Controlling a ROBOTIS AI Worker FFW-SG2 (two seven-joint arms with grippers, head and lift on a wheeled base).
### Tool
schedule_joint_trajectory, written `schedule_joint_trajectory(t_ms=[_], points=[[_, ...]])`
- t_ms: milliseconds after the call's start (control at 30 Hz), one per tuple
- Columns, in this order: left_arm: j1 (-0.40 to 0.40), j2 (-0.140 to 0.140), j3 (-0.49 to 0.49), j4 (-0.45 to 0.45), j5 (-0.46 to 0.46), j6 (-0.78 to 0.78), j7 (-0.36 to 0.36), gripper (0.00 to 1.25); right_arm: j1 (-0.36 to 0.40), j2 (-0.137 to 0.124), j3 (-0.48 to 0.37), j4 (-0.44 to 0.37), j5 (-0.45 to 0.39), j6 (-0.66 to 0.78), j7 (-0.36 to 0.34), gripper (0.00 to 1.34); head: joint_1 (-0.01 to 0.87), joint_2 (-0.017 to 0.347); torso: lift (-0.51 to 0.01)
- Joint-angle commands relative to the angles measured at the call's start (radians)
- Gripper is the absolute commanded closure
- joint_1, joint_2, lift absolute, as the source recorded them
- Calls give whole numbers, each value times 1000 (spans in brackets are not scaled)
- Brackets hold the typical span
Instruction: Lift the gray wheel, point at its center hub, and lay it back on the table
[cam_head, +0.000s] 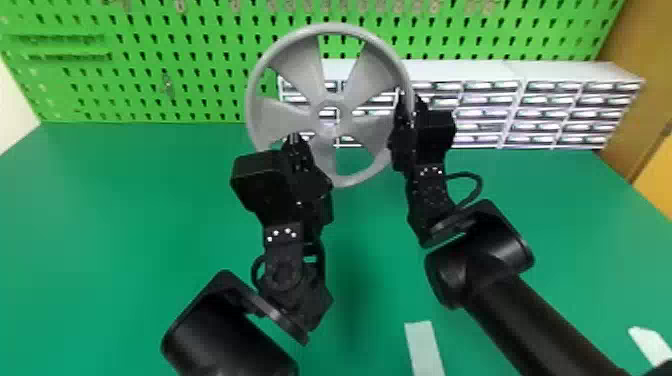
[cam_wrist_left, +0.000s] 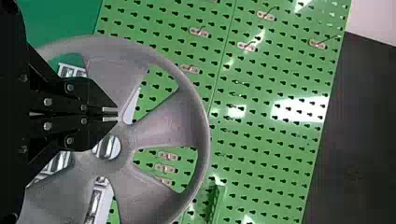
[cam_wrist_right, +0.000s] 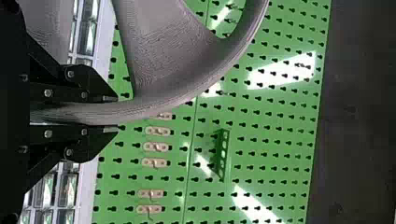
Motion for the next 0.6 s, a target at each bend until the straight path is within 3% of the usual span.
schedule_joint_trajectory(t_ms=[0,333,567], points=[[-40,-2,-5,48,44,-7,-11,1179,-1,0,11,0,-12,0,0,1271,692,48,-96],[-84,-25,38,149,110,-21,-98,1184,-3,-3,37,-6,-23,-5,0,1273,692,48,-96],[-130,-41,41,226,107,-48,-140,1184,-3,-5,48,-12,-26,-6,0,1273,692,48,-96]])
